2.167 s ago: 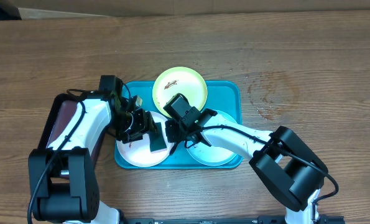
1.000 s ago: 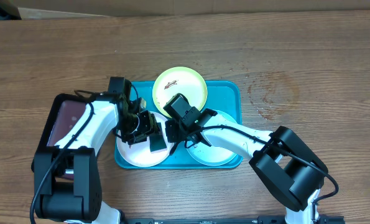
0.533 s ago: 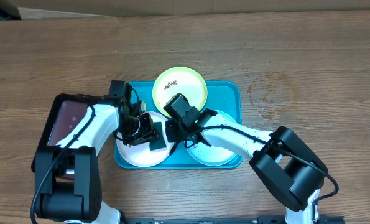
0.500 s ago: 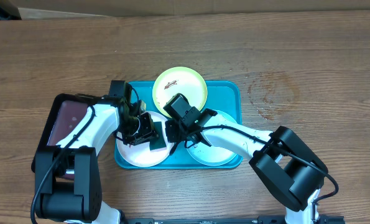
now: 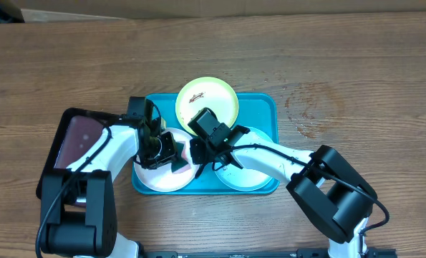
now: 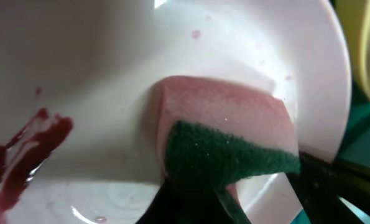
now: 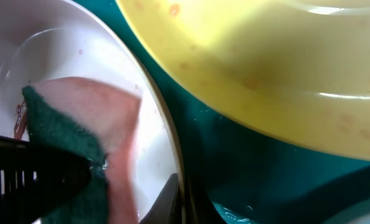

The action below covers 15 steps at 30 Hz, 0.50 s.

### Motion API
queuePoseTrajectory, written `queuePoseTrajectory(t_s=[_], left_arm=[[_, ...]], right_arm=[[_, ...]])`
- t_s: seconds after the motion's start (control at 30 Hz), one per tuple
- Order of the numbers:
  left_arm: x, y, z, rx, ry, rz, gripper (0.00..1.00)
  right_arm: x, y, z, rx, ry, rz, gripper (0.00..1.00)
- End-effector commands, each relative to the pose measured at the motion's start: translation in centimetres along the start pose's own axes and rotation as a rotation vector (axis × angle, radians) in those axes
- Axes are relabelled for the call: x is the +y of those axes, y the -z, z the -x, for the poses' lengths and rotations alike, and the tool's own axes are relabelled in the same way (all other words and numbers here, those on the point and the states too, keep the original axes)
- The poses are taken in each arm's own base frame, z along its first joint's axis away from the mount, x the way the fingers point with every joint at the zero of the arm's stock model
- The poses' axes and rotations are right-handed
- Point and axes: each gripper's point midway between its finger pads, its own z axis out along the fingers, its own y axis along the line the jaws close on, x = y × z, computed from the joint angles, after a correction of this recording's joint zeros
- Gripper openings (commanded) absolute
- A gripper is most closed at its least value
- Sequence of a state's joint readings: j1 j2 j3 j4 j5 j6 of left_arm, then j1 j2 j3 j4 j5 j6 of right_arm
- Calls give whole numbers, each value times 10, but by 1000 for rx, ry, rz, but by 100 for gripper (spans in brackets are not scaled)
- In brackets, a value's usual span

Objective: Clean dirty plates on tray and stack at the side
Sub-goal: 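Scrub the white plate with the sponge while right gripper holds rim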

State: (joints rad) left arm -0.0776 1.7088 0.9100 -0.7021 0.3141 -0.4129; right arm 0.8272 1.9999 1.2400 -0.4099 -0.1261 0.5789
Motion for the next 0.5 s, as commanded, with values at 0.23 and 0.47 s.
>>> queuePoseTrajectory(t_s=[0.23, 0.47], left_arm=[[100, 16, 8, -112, 36, 552, 4], [116, 51, 26, -182, 23, 733, 4]], right_arm=[[5, 0, 4, -3, 6, 11, 4], [5, 0, 4, -4, 6, 10, 4]])
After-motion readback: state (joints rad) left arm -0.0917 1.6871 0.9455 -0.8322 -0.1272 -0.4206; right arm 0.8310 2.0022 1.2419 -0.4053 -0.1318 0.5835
